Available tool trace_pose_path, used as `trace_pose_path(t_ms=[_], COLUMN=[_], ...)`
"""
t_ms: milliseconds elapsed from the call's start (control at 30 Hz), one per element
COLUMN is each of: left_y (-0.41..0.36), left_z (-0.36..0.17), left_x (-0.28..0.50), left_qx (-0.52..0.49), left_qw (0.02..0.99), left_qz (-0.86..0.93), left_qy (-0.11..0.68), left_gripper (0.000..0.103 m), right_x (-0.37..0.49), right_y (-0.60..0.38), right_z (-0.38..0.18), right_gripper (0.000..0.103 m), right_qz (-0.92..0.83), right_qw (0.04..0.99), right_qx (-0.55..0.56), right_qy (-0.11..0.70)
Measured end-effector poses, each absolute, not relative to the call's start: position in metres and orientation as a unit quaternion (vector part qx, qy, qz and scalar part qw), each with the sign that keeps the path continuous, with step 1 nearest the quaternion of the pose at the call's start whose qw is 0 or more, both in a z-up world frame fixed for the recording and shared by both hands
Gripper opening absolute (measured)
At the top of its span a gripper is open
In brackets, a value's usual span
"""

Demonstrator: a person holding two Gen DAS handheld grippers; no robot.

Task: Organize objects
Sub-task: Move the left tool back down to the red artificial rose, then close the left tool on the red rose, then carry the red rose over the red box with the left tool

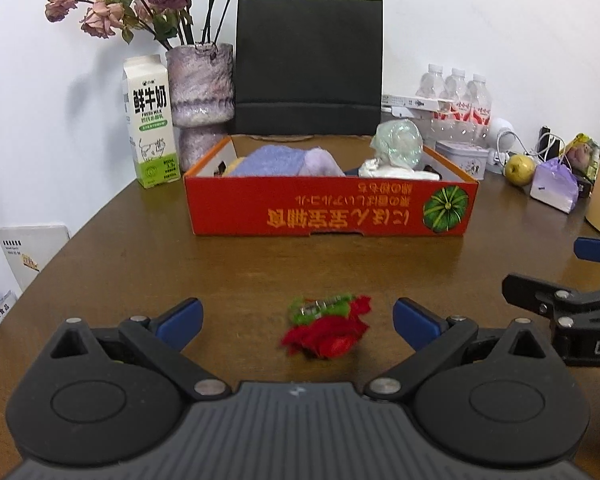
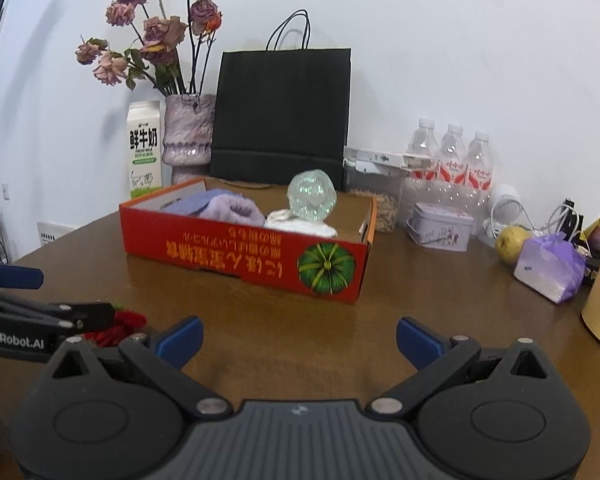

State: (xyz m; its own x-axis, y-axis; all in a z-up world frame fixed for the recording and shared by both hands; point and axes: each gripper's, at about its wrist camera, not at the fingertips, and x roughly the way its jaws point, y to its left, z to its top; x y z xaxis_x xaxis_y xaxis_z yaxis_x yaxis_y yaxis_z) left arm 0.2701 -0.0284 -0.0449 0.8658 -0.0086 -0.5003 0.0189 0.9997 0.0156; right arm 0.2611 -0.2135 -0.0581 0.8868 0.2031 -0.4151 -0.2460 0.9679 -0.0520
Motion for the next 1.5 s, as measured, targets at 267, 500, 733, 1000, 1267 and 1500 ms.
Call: trace_pose_path(t_ms=[267, 500, 733, 1000, 1267, 1500], left_y=[-0.036, -0.044, -0.042, -0.041, -0.037, -0.026], left_z=[-0.057, -0.063, -0.06, -0.048, -0.037, -0.023], left_x=[0.289, 0.303, 0.293, 0.281, 0.271, 0.279], left_qx=[0.013, 0.008, -0.007, -0.008, -0.019, -0.032], left_qw=[0.956, 0.956, 0.959, 0.968, 0.973, 0.975], left_qz=[0.019, 0.017, -0.009, -0.003, 0.003, 0.01], left_qy=[0.292, 0.294, 0.284, 0.249, 0.229, 0.22], left_gripper=[0.103, 0.083, 0.041, 0.041, 0.041, 0.041], right_x=[0.247, 0.253, 0.253, 0.25, 0.25, 0.263], right_y=[-0.227, -0.229, -0.228, -0.225, -0.222, -0.216], right_z=[-0.064, -0.068, -0.069, -0.068, -0.062, -0.047], right_gripper=[0.103, 0.103, 0.103, 0.103, 0.103, 0.103], right_qz=[0.094, 0.09, 0.092, 0.1, 0.104, 0.108], right_qw=[0.973, 0.97, 0.971, 0.972, 0.975, 0.976], right_qx=[-0.027, -0.018, -0.021, -0.019, -0.013, -0.006], right_qy=[0.211, 0.223, 0.221, 0.21, 0.196, 0.187])
